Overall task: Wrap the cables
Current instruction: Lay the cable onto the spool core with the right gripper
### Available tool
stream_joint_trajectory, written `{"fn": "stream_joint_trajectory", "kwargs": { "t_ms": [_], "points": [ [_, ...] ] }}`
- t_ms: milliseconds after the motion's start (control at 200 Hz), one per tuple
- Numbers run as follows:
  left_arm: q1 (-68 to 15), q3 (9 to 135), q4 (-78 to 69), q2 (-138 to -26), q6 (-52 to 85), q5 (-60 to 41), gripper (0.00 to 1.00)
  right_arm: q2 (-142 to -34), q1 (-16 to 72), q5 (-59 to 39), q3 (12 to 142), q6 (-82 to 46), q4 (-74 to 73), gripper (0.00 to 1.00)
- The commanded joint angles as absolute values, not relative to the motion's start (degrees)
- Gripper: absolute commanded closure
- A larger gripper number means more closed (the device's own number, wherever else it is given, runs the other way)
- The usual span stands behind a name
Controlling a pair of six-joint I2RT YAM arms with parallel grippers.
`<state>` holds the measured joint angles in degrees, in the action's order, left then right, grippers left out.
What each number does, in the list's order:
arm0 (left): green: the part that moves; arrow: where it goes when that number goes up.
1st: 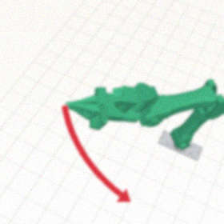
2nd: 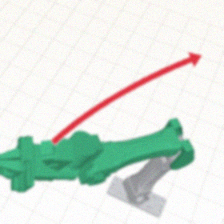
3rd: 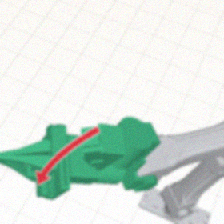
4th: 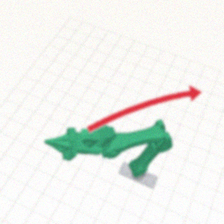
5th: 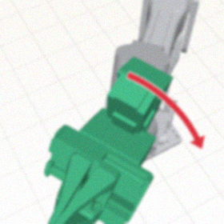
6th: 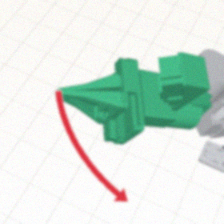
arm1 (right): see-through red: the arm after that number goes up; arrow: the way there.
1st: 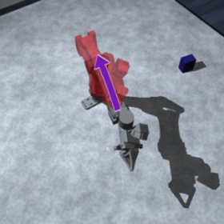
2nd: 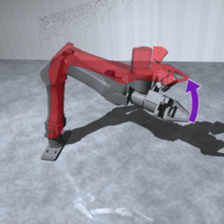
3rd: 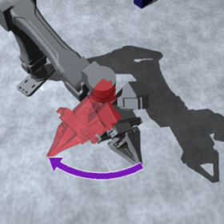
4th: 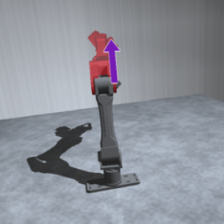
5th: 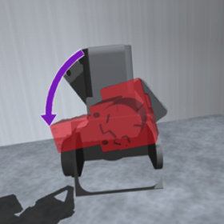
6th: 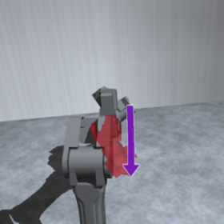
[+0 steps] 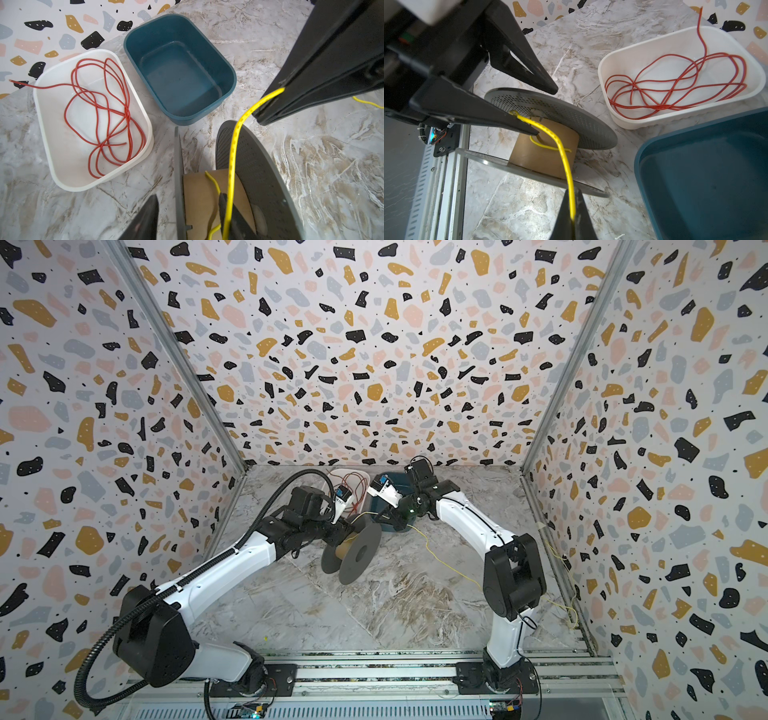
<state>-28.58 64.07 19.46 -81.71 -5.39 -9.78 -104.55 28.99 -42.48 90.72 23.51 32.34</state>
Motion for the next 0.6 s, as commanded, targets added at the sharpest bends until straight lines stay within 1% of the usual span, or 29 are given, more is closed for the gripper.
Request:
{"fn": "stream_joint_trajectory", "kwargs": {
  "t_ms": [0, 90, 185, 250, 365, 596],
  "points": [
    [-28.0, 66.8, 19.4, -82.5, -6.3, -10.7, 0.61, -104.6, 29.4, -41.6, 92.3, 24.0, 32.7, 1.0],
    [-27.9, 67.0, 19.7, -82.7, -6.2, -11.0, 0.66, -104.5, 29.5, -41.0, 92.1, 24.0, 32.1, 1.0],
    [-27.9, 67.0, 19.7, -82.7, -6.1, -11.2, 0.74, -104.6, 29.7, -40.1, 92.2, 23.9, 31.6, 1.0],
    [-27.9, 67.0, 19.8, -82.8, -6.1, -11.1, 0.76, -104.7, 29.6, -39.7, 92.1, 23.8, 31.2, 1.0],
    [-27.9, 67.1, 20.3, -83.5, -6.5, -10.9, 0.82, -104.9, 29.6, -38.9, 92.0, 23.8, 30.2, 1.0],
    [-27.9, 67.7, 21.2, -84.3, -6.9, -10.9, 0.87, -104.1, 29.7, -37.5, 89.9, 23.3, 27.1, 1.0]
  ]
}}
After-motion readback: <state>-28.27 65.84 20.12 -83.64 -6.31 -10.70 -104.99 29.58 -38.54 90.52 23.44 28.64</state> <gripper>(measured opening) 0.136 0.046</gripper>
